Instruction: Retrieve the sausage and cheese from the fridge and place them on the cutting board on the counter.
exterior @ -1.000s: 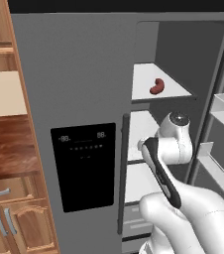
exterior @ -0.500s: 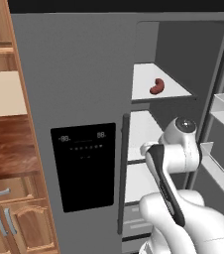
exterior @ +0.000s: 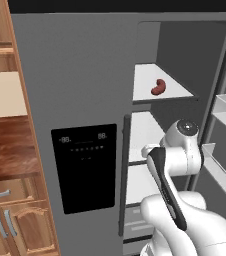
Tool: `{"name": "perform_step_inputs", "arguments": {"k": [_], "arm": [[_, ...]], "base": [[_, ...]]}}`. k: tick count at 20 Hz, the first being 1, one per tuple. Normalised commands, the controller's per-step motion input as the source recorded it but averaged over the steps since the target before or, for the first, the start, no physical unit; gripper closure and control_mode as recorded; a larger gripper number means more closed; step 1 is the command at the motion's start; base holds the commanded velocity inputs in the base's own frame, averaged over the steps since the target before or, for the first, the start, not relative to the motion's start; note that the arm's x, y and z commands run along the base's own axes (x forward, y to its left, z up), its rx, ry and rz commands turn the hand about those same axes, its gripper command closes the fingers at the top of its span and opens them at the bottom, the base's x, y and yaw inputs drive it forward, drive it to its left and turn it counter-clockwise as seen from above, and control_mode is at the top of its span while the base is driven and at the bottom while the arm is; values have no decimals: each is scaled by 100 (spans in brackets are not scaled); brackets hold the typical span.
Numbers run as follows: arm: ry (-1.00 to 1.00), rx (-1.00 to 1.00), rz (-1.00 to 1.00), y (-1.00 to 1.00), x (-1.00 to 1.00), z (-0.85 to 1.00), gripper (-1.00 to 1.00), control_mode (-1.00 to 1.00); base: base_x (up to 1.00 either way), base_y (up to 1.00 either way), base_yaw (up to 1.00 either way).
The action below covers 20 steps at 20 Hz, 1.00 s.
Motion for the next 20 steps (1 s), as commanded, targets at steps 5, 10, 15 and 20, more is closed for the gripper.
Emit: {"name": "perform_step_inputs", "arguments": {"k": [5,10,15,20], "arm": [[0,0,0,0,0,0,100,-100],[0,0,0,0,0,0,100,100],[0,0,0,0,0,0,100,100],[0,0,0,0,0,0,100,100]], "base": [[0,0,0],[0,0,0],[-5,0,0],[-88,4,0]]}}
